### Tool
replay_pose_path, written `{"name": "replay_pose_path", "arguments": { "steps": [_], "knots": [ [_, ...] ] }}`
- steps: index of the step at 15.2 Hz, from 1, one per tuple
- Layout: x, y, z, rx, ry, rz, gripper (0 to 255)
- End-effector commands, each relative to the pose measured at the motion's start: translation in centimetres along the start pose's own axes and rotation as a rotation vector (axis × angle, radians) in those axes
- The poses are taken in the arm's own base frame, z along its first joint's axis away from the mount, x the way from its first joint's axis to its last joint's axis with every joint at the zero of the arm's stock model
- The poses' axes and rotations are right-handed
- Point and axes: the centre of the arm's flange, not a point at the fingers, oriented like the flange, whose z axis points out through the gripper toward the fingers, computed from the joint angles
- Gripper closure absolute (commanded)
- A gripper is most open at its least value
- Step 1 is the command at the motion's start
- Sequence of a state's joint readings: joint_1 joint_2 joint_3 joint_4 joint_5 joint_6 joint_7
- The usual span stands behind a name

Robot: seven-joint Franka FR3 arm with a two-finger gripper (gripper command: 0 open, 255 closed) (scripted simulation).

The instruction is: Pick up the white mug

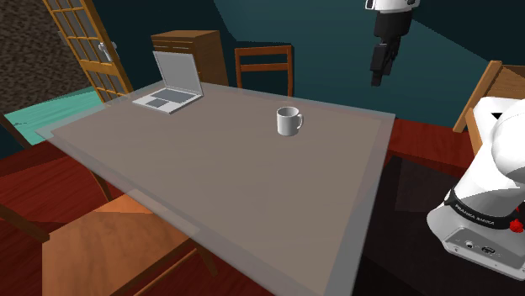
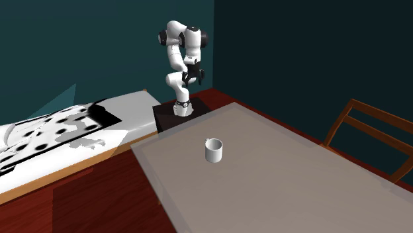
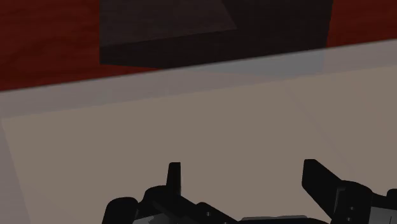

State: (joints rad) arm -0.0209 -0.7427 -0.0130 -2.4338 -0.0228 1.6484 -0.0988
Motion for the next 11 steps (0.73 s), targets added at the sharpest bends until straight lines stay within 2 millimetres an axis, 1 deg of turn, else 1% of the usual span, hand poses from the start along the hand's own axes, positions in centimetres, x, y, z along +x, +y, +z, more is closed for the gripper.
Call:
{"name": "replay_pose_path", "arguments": {
  "steps": [1, 11],
  "knots": [
    [0.0, 0.0, 0.0, 0.000, 0.000, 0.000, 0],
    [11.2, 0.6, 6.4, 0.001, 0.020, -0.019, 0]
  ]
}}
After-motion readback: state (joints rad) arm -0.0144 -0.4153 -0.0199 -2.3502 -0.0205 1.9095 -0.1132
